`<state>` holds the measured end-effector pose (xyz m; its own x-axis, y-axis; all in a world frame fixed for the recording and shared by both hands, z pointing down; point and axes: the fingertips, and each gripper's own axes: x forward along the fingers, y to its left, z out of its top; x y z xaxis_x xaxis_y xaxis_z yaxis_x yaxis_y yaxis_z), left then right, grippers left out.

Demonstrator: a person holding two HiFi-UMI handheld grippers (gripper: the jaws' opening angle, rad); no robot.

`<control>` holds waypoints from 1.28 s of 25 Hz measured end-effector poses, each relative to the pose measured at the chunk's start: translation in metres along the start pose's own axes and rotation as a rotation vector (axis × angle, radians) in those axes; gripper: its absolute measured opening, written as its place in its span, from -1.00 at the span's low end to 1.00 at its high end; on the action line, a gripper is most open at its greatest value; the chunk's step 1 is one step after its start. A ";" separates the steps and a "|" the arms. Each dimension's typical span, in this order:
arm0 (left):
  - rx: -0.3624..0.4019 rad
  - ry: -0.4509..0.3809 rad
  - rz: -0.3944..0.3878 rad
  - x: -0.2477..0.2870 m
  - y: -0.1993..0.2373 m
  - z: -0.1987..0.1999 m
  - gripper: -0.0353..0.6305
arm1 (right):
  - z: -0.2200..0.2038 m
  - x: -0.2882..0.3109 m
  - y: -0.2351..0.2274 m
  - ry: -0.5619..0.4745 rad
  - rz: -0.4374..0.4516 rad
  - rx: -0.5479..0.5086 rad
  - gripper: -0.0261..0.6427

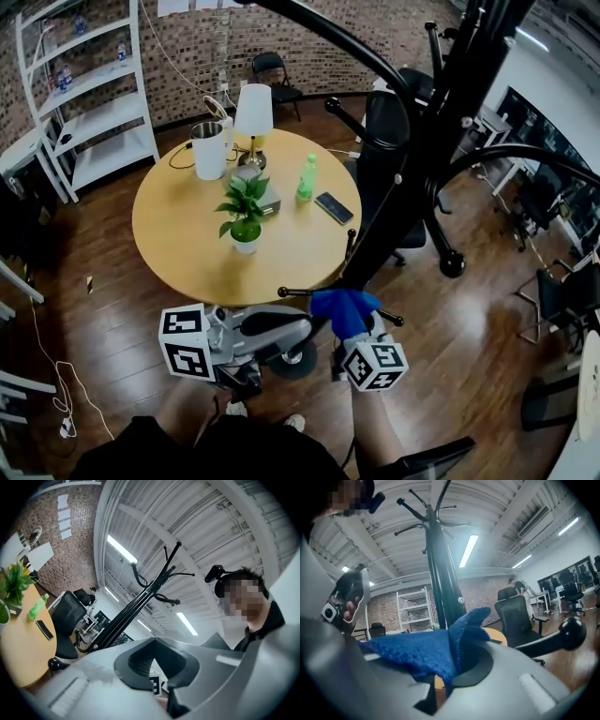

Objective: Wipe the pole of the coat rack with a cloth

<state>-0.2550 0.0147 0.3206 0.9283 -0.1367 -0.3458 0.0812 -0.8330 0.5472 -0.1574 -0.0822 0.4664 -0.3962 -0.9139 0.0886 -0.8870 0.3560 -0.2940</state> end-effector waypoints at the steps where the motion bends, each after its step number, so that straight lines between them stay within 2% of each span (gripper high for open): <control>1: -0.004 0.000 0.005 0.000 0.001 0.000 -0.88 | -0.001 0.000 0.000 0.009 -0.004 0.002 -0.85; 4: -0.001 0.004 0.010 -0.001 0.003 0.000 -0.88 | 0.008 -0.001 0.003 0.018 -0.009 0.008 -0.85; 6: 0.003 0.006 0.010 0.000 0.003 0.001 -0.88 | 0.033 -0.004 0.011 -0.027 0.012 0.007 -0.85; 14: 0.023 -0.001 0.000 -0.001 0.007 0.004 -0.88 | 0.209 -0.023 0.064 -0.379 0.169 -0.071 -0.85; 17: 0.033 -0.006 0.005 -0.004 0.006 0.007 -0.88 | 0.256 -0.030 0.079 -0.466 0.199 -0.113 -0.85; 19: 0.043 -0.010 0.004 -0.005 0.005 0.009 -0.88 | 0.273 -0.034 0.085 -0.503 0.206 -0.132 -0.85; 22: 0.054 -0.015 0.002 -0.006 0.002 0.012 -0.88 | 0.273 -0.034 0.085 -0.520 0.203 -0.155 -0.85; 25: 0.053 -0.016 0.012 -0.008 0.004 0.011 -0.88 | 0.249 -0.031 0.076 -0.479 0.188 -0.145 -0.85; 28: 0.052 -0.009 0.023 -0.008 0.006 0.008 -0.88 | 0.207 -0.025 0.063 -0.398 0.164 -0.103 -0.85; 32: 0.026 0.002 0.035 -0.009 0.009 0.001 -0.88 | 0.124 -0.014 0.037 -0.233 0.099 -0.047 -0.85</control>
<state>-0.2627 0.0082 0.3281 0.9311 -0.1654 -0.3252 0.0389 -0.8413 0.5391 -0.1554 -0.0799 0.3366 -0.4212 -0.8923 -0.1622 -0.8587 0.4499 -0.2452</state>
